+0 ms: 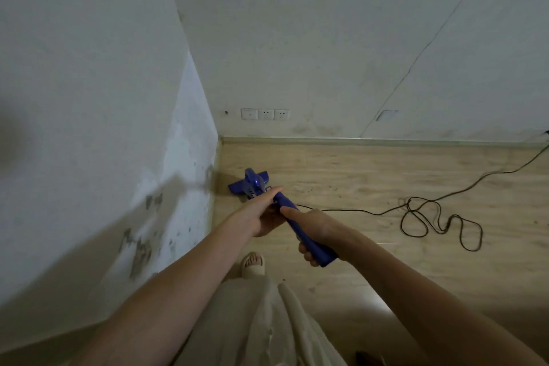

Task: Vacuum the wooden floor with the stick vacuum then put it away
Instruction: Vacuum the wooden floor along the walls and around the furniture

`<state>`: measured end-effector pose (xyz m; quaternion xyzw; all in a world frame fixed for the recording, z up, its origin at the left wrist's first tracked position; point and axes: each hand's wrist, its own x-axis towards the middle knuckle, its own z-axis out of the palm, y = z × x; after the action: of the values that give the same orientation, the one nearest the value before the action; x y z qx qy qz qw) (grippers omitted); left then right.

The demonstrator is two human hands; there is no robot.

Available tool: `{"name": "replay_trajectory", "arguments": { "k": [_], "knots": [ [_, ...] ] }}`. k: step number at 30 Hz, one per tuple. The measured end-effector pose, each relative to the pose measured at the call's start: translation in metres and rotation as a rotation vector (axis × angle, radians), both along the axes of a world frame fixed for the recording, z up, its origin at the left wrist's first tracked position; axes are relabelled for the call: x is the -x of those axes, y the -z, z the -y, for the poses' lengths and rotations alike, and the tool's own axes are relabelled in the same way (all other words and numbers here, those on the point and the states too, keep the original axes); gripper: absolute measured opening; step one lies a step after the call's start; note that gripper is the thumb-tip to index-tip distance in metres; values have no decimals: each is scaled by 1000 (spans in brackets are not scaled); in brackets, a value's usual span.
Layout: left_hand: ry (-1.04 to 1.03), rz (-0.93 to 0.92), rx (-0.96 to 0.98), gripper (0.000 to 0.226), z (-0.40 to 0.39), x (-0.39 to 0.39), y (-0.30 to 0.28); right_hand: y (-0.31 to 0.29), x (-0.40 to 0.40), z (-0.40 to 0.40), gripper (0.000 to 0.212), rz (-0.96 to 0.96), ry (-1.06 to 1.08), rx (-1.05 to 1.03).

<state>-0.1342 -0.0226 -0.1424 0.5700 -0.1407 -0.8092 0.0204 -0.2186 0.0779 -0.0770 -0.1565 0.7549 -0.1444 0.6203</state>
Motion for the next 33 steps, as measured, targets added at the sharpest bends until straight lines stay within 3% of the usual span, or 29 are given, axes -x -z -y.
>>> {"name": "replay_trajectory", "arguments": {
  "k": [8, 23, 33],
  "knots": [
    [0, 18, 51, 38, 37, 15, 5, 6, 19, 38, 56, -3, -1, 44],
    [179, 171, 72, 34, 167, -43, 32, 49, -95, 150, 47, 203, 466, 184],
    [349, 79, 68, 39, 198, -52, 20, 18, -90, 173, 40, 171, 454, 108]
  ]
}}
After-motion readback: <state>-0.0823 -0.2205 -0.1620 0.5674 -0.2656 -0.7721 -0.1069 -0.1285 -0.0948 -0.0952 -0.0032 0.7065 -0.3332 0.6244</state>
